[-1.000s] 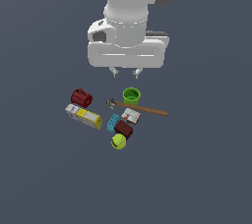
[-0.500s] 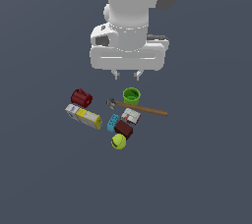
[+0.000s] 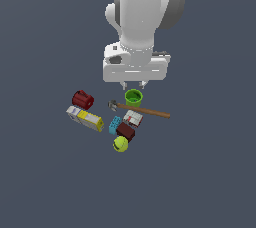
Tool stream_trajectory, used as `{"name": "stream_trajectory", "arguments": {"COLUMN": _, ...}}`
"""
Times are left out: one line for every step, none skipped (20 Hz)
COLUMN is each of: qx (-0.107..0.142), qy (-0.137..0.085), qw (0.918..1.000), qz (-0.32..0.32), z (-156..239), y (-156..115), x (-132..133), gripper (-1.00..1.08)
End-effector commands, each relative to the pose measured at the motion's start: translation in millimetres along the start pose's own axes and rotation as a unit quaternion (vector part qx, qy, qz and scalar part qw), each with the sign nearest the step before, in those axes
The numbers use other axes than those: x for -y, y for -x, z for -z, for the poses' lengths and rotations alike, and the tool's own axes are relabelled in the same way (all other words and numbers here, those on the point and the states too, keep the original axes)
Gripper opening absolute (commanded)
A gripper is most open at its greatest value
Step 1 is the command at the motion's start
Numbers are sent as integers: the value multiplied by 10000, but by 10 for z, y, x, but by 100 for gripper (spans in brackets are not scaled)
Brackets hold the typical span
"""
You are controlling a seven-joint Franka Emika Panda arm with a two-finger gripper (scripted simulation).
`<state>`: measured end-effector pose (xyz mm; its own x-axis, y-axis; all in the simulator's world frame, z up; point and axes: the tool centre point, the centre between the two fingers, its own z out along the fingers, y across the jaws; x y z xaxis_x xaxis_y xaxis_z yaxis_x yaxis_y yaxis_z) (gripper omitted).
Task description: Pick up a designated object from a clutter of objects.
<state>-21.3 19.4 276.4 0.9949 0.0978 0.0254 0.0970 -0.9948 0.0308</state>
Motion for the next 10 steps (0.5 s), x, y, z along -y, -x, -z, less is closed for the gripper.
{"name": "stream_trajectory", "arguments": {"qx": 7, "qy": 12, "qw": 9998, "qz": 203, "z": -198, "y": 89, "x": 77, "gripper": 28}}
{"name": "stream_trajectory", "arguments": {"qx": 9, "qy": 16, "qw": 9996, "qz": 295, "z": -285, "y": 133, "x": 111, "gripper": 28}}
{"name": "stream_trajectory", "arguments": {"qx": 11, "qy": 20, "qw": 9992, "qz": 391, "z": -374, "y": 181, "x": 146, "gripper": 28}}
{"name": "stream_trajectory", "arguments": {"qx": 13, "qy": 24, "qw": 9988, "qz": 487, "z": -462, "y": 231, "x": 181, "gripper": 28}}
{"name": "stream_trajectory", "arguments": {"qx": 16, "qy": 27, "qw": 9983, "qz": 584, "z": -549, "y": 285, "x": 216, "gripper": 28}}
{"name": "stream_trajectory", "arguments": {"qx": 18, "qy": 29, "qw": 9977, "qz": 681, "z": -633, "y": 340, "x": 250, "gripper": 28}}
{"name": "stream_trajectory", "arguments": {"qx": 20, "qy": 30, "qw": 9970, "qz": 778, "z": -716, "y": 398, "x": 284, "gripper": 28}}
{"name": "stream_trajectory", "arguments": {"qx": 22, "qy": 31, "qw": 9962, "qz": 875, "z": -798, "y": 458, "x": 318, "gripper": 28}}
{"name": "stream_trajectory", "arguments": {"qx": 24, "qy": 31, "qw": 9952, "qz": 973, "z": -878, "y": 521, "x": 351, "gripper": 28}}
{"name": "stream_trajectory", "arguments": {"qx": 26, "qy": 30, "qw": 9942, "qz": 1071, "z": -955, "y": 586, "x": 384, "gripper": 28}}
